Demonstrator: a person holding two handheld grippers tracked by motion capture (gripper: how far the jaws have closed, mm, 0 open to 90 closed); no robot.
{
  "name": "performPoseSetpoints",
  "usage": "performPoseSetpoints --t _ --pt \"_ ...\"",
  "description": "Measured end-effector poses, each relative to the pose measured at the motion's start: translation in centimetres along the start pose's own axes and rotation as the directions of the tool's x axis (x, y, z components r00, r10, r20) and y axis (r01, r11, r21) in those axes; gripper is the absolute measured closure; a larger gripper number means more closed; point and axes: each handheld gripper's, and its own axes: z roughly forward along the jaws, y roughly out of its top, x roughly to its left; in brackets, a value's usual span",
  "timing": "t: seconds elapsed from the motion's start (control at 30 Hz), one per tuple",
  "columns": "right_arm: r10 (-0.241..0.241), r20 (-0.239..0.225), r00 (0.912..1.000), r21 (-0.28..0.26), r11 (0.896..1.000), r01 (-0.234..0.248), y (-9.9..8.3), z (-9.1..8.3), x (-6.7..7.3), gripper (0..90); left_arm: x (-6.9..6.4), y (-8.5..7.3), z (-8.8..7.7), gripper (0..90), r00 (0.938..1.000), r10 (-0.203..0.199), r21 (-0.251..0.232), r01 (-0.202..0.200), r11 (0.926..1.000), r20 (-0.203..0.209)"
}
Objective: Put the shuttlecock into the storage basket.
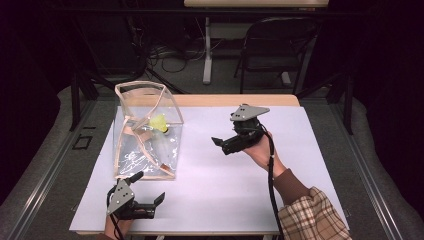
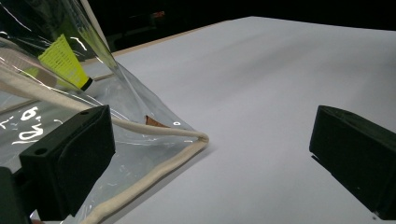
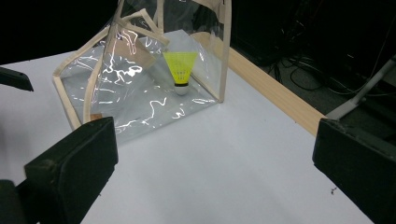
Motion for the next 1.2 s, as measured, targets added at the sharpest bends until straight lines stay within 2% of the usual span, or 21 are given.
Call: performPoseSetpoints --t 0.83,1.2 --pt "0.028 0.08 0.9964 -0.02 0.999 -0.027 -5.3 -4.6 0.3 0.0 0.0 0.0 0.0 0.1 1.0 0.0 0.0 0.0 1.0 0.0" --pt "0.036 0.114 0.9929 -0.023 0.999 -0.033 -8.2 -6.4 0.7 0.0 0.0 0.0 0.0 0.1 1.0 0.0 0.002 0.0 1.0 0.0"
